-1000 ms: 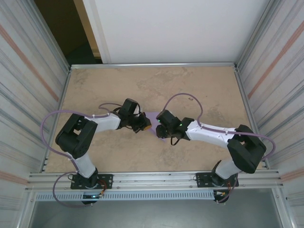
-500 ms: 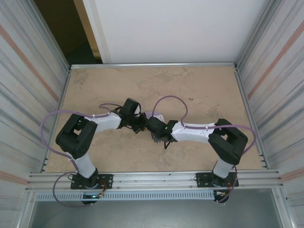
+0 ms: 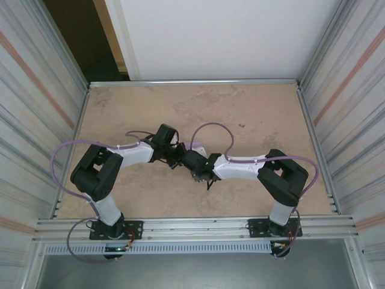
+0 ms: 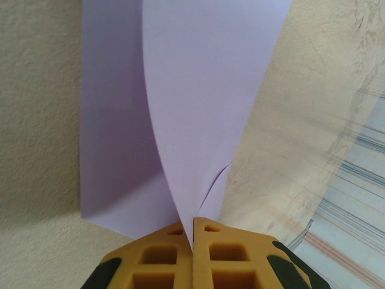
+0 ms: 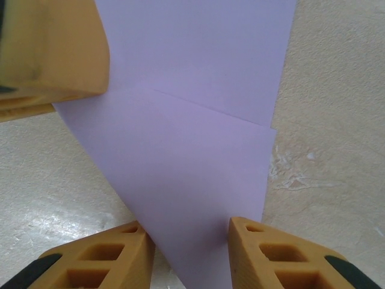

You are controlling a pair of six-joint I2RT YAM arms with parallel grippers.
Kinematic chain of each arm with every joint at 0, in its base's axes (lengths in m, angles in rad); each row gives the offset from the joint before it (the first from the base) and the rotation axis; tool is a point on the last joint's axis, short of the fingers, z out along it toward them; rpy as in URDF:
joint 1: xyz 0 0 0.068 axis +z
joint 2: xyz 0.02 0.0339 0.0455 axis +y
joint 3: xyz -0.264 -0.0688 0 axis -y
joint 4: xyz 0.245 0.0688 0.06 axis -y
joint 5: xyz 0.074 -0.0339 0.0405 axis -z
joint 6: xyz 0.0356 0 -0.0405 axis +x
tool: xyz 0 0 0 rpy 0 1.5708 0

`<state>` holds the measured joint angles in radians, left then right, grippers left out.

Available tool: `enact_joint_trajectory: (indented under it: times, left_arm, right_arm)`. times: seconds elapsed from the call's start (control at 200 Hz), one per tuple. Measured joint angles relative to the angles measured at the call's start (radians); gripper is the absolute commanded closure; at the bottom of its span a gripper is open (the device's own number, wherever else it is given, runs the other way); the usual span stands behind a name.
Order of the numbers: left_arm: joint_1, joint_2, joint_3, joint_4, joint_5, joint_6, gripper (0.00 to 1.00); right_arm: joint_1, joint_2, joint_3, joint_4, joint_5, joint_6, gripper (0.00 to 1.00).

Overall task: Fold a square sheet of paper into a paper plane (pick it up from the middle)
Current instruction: Fourth fold the wing at the center of the table.

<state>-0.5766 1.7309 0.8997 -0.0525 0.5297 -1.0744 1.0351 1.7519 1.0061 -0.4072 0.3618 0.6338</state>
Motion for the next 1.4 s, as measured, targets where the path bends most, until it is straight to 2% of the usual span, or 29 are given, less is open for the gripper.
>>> enact_joint_trajectory:
  times: [1.012,1.223,1.403]
  left_arm:
    - [0.0,0.007,0.063,-0.123,0.001,0.035,0.94]
    - [0.001,0.007,0.066,-0.134,0.001,0.044,0.86]
    - [0.043,0.004,0.068,-0.147,0.002,0.063,0.71]
  right_arm:
    - [0.032,0.0,0.0,-0.021,0.144,-0.093,0.77]
    - [0.033,0.006,0.0,-0.022,0.143,-0.105,0.88]
    - [0.034,0.008,0.0,-0.019,0.129,-0.123,0.94]
